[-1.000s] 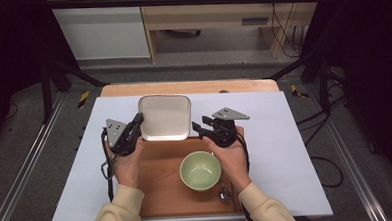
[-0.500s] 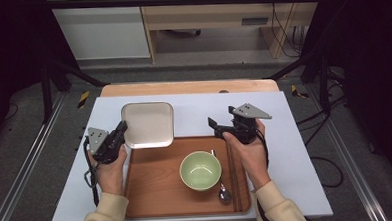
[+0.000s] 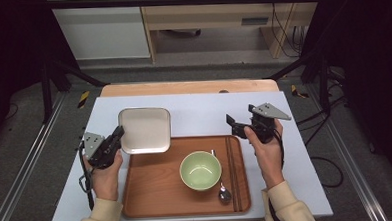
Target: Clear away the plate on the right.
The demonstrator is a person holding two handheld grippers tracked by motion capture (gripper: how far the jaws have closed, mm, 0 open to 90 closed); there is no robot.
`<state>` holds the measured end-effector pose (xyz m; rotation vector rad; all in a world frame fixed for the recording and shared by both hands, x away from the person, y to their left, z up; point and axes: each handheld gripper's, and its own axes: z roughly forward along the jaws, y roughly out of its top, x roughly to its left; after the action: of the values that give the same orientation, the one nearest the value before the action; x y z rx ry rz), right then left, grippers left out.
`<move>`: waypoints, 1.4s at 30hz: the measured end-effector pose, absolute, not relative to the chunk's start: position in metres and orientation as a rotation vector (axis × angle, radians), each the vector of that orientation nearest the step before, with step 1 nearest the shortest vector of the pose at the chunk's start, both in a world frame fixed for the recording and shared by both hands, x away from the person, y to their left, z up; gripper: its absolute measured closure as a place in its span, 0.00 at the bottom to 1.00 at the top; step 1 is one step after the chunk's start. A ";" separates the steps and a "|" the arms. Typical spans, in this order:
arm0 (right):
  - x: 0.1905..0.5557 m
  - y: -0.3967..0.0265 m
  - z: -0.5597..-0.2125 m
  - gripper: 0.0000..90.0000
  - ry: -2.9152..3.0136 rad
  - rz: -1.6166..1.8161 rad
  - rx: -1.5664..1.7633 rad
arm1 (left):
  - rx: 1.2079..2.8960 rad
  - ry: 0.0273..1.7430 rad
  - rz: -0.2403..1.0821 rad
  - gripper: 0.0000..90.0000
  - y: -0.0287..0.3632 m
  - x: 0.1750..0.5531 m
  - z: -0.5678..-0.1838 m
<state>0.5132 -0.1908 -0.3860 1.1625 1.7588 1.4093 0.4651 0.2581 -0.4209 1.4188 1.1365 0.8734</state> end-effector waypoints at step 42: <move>0.480 -0.271 -0.428 0.15 1.677 1.248 1.347 | 1.574 1.135 0.745 0.99 0.268 0.418 -0.445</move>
<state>0.4802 -0.2708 -0.4275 1.3469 1.6771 1.2475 0.4184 0.2676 -0.4446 1.5742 1.1350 0.7448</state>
